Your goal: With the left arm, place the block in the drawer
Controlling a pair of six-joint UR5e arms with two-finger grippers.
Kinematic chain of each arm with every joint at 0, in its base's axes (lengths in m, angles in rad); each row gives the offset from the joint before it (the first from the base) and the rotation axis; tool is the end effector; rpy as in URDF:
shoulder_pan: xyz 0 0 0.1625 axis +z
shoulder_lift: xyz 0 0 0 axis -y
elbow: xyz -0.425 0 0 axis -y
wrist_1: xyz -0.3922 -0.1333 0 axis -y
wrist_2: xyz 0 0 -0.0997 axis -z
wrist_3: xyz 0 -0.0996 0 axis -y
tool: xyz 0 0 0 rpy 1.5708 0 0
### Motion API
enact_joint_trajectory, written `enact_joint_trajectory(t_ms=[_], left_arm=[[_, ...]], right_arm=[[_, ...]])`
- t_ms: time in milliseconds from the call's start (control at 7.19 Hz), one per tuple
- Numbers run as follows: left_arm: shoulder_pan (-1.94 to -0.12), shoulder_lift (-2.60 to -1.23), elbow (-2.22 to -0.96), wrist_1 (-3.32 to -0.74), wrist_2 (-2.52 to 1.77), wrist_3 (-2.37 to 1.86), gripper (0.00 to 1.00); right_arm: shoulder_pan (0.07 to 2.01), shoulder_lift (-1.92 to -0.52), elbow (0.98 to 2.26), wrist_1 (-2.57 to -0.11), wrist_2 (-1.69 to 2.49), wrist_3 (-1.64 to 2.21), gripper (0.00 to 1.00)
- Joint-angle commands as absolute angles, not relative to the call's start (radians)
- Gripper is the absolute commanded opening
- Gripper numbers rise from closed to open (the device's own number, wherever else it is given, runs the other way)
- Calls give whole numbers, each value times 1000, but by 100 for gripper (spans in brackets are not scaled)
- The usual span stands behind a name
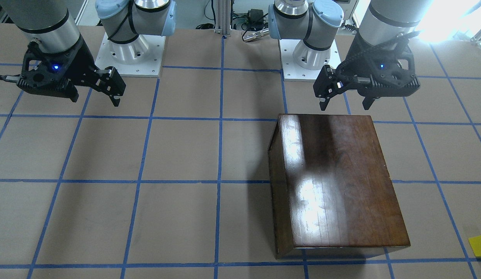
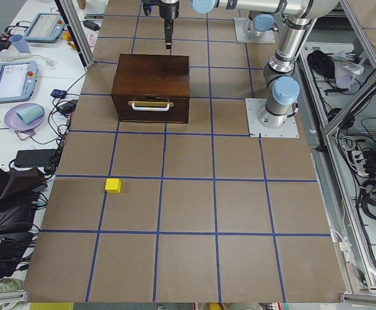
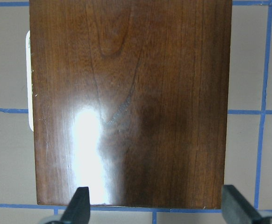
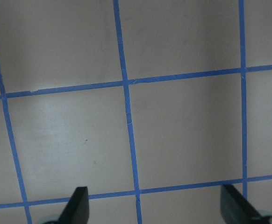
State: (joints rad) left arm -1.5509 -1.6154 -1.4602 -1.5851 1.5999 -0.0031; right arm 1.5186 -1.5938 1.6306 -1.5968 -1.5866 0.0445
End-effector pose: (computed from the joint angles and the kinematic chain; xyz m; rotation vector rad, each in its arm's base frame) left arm -0.1201 -0.5175 0.5187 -0.0369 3.1108 -0.0800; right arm 0.1065 -0.4870 0.4723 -0.1509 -3.1221 -0.0170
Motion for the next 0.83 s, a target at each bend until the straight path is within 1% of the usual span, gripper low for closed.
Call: enact_joint_trajectory(t_ms=[0, 695], left_arm=[[-1548, -1615, -1459, -1585, 1598, -2, 100], [-1540, -1629, -1457, -1585, 1580, 37, 100]], right_arm=[[1519, -1594, 1631, -1597, -1588, 44, 100], [1519, -1594, 1631, -1597, -1586, 44, 100]])
